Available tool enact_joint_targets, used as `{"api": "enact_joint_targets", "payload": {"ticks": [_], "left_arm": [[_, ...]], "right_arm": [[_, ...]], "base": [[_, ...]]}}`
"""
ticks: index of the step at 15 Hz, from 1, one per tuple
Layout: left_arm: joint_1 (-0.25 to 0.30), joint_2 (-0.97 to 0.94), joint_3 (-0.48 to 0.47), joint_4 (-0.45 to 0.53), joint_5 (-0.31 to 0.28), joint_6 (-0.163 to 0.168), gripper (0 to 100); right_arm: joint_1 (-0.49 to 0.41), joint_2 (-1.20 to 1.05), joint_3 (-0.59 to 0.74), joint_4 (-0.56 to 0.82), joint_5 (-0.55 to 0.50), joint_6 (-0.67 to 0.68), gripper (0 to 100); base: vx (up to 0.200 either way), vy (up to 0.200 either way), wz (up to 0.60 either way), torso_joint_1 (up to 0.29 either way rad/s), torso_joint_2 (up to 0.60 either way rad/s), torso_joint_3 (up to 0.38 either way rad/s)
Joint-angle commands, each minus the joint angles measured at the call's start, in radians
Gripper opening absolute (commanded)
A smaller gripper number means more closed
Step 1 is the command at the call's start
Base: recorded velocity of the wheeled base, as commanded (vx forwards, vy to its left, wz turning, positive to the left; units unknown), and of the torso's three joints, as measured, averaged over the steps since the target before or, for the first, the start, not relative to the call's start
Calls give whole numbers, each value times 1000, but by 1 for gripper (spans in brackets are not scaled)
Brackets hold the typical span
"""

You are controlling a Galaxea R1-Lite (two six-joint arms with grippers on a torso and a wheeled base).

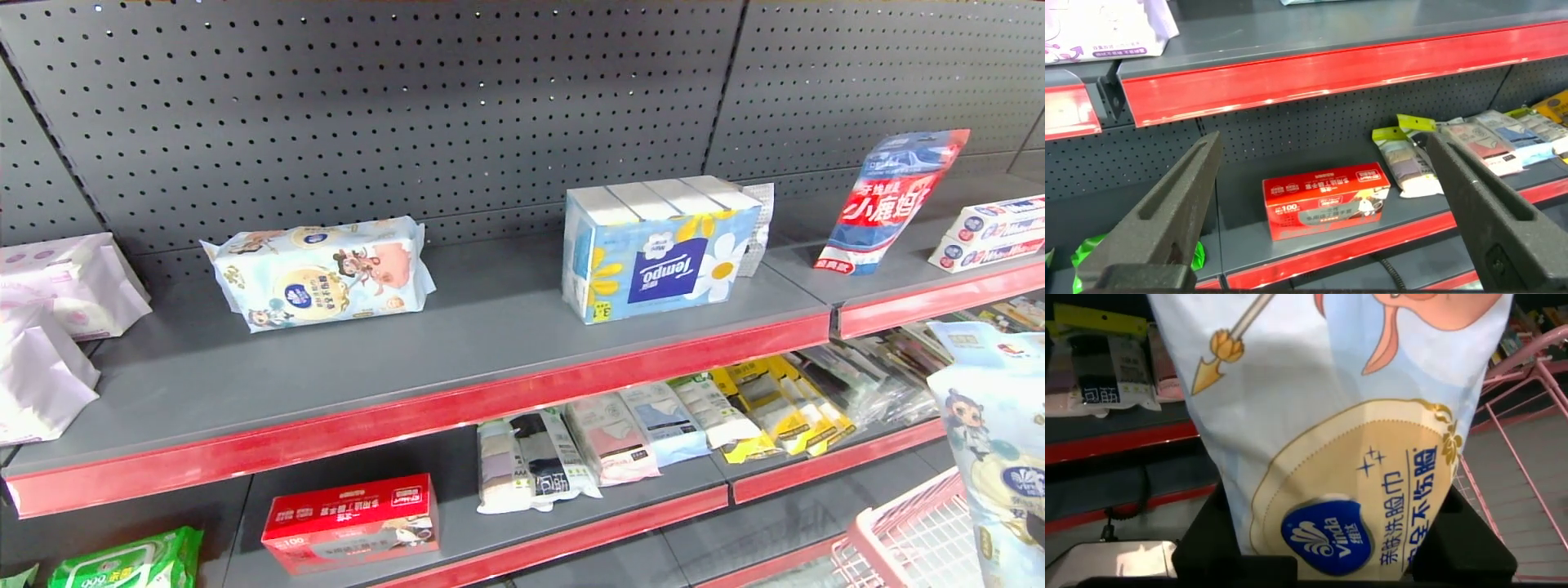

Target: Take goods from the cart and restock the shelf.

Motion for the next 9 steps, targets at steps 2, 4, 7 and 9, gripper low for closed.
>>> {"api": "enact_joint_targets", "payload": {"ticks": [2, 4, 7, 9], "left_arm": [[0, 1, 0, 0, 0, 0, 100], [0, 1, 0, 0, 0, 0, 100], [0, 1, 0, 0, 0, 0, 100], [0, 1, 0, 0, 0, 0, 100]], "right_arm": [[-4, 24, -2, 0, 0, -3, 0], [-4, 22, 1, 0, 1, -9, 0], [-4, 30, 1, 0, 1, -23, 0], [-4, 30, 1, 0, 3, -39, 0]], "base": [[0, 0, 0, 0, 0, 0], [0, 0, 0, 0, 0, 0], [0, 0, 0, 131, -289, -157], [0, 0, 0, 220, -476, -256]]}}
